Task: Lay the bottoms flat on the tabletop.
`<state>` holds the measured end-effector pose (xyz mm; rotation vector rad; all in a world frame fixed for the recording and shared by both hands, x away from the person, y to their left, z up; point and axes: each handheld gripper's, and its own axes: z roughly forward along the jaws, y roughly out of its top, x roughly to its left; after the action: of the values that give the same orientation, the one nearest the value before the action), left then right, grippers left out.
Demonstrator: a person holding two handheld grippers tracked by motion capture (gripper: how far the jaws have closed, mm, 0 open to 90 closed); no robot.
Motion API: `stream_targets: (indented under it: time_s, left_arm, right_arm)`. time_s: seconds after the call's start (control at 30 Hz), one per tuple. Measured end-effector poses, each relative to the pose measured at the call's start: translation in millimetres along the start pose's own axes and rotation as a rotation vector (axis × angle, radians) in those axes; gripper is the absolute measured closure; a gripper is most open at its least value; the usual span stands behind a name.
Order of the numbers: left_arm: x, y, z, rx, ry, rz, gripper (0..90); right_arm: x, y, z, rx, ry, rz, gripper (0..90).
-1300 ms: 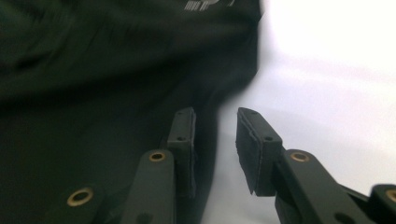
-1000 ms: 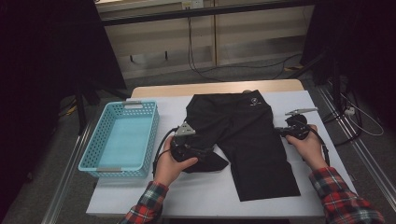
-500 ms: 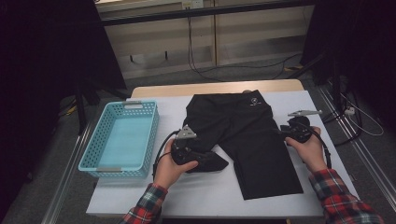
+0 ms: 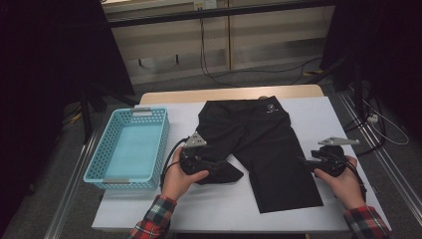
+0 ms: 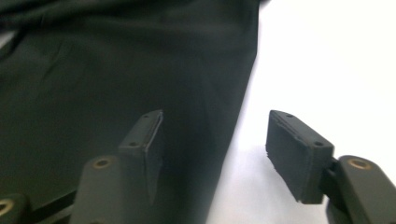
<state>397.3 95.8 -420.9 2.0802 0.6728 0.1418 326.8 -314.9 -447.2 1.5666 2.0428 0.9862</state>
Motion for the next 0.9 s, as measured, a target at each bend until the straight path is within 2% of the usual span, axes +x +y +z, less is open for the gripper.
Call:
stream_targets:
  time_s: [0.17,0.27,0.37,0.5,0.77,0.9]
  left_arm:
    - [3.6,-2.9,-5.8,-0.003,0.017,-0.005,20.2]
    - [3.6,-2.9,-7.5,-0.008,0.025,-0.008,20.0]
    - [2.4,-0.9,-9.0,-0.009,0.028,0.003,19.8]
    - [2.4,-0.9,-10.7,-0.001,0.034,0.01,19.0]
    - [4.2,-1.9,-11.2,-0.006,0.035,-0.003,18.7]
    - [4.9,-2.0,-12.0,-0.006,0.04,0.001,18.7]
  right_arm:
    - [10.1,-12.7,-11.2,0.049,0.014,-0.053,51.5]
    - [12.9,-19.4,-16.6,0.076,0.006,-0.052,53.1]
    - [12.6,-25.3,-22.2,0.066,0.007,-0.051,56.1]
    - [15.2,-31.8,-30.0,0.071,0.015,-0.049,64.5]
    - [17.4,-39.7,-39.6,0.081,0.024,-0.051,78.0]
    - [17.9,-43.0,-42.3,0.084,0.056,-0.05,88.7]
